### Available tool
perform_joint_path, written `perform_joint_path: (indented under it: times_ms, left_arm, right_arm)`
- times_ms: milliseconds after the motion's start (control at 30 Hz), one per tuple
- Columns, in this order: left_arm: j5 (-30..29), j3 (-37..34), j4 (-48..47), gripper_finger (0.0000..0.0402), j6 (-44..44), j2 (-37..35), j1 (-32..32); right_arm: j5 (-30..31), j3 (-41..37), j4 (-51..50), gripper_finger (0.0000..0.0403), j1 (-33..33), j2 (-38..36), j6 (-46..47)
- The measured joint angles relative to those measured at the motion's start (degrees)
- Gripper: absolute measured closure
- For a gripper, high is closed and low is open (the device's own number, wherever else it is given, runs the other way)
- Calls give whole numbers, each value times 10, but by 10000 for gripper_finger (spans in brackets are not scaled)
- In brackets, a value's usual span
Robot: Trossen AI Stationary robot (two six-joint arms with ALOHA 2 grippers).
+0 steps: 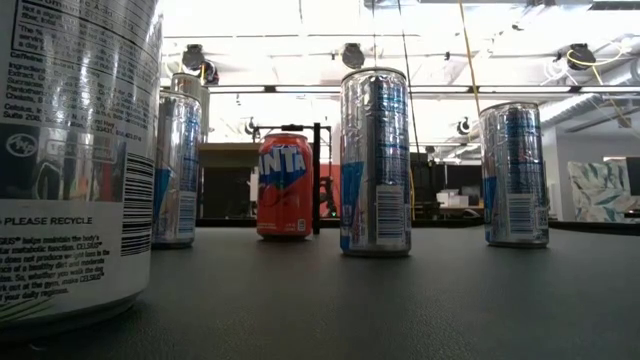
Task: Place canned beverage on shelf
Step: Put the right pink soda can on the shelf aligned with the other pink soda can
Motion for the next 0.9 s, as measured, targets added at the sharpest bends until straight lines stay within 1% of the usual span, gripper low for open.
perform_joint_path:
  times_ms: [133,233,567,667,767,900]
  left_arm:
    - [-6,0,8,97,0,0,-1]
    - [-11,-1,15,108,-1,0,-4]
    - [-31,-1,20,112,-18,0,-17]
    - [-33,-1,22,113,-21,0,-20]
    - [-36,-1,25,113,-25,0,-20]
    - [-46,-1,31,113,-37,0,-20]
  right_arm:
    - [-5,1,3,124,0,3,5]
    - [-5,1,2,124,0,3,5]
    - [-5,1,4,120,0,3,5]
    - [-3,1,4,119,0,3,23]
    - [0,1,6,108,0,3,39]
    - [10,1,8,81,0,4,57]
